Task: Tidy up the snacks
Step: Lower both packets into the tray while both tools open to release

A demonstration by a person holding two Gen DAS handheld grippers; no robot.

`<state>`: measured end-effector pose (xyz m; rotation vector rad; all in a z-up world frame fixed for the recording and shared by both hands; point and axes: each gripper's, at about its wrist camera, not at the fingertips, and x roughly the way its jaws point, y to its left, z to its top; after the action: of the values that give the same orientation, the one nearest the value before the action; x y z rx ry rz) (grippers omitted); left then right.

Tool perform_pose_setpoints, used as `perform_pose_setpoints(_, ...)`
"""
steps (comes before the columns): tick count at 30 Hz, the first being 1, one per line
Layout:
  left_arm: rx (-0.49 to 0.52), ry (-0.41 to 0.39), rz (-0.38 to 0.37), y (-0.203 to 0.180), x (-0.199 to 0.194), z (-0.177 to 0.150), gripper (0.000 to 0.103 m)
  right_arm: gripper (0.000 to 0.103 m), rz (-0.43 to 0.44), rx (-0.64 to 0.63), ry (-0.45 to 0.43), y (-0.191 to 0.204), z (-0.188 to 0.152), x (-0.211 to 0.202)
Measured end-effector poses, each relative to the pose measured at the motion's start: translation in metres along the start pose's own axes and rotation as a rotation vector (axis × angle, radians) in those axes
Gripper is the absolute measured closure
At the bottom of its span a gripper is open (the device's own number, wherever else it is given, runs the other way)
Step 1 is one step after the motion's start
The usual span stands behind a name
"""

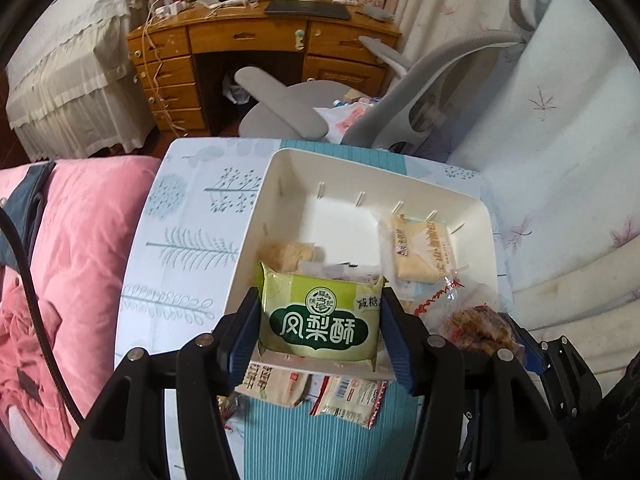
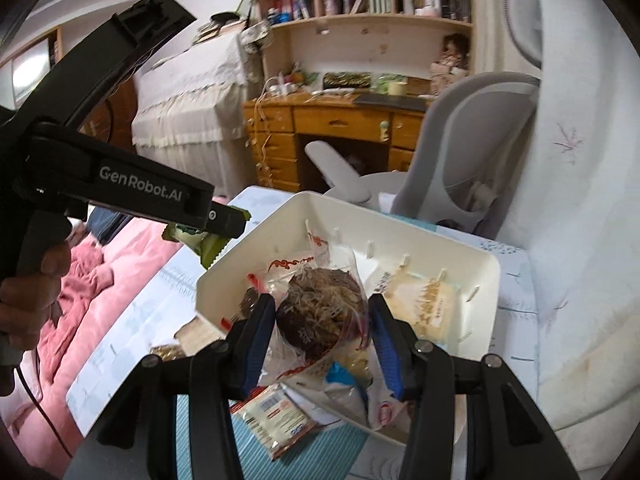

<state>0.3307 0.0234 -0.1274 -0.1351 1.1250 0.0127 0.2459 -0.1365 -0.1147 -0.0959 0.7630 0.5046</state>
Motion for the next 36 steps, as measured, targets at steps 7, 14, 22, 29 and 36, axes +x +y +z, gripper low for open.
perform_pose_setpoints(7, 0.02, -0.027, 0.012, -0.009, -0.005, 0.002, 0.041, 0.05, -0.009, 0.054, 0.014, -0.01, -0.002, 0.0)
perform_pose_setpoints(14, 0.017, -0.015, 0.058, -0.007, -0.013, -0.004, 0.033, 0.032, -0.034, 0.071, 0.073, -0.008, -0.004, 0.0)
perform_pose_setpoints(22, -0.025, 0.018, 0.028, 0.017, -0.017, -0.035, 0.022, 0.026, -0.049, 0.149, 0.095, -0.008, -0.012, -0.017)
perform_pose_setpoints(29, -0.07, 0.102, -0.049, 0.052, -0.002, -0.073, 0.022, 0.023, -0.072, 0.292, 0.131, -0.006, -0.022, -0.023)
perform_pose_setpoints(36, -0.054, 0.09, -0.109, 0.089, 0.0, -0.093, 0.021, 0.022, -0.114, 0.413, 0.185, 0.011, -0.035, -0.017)
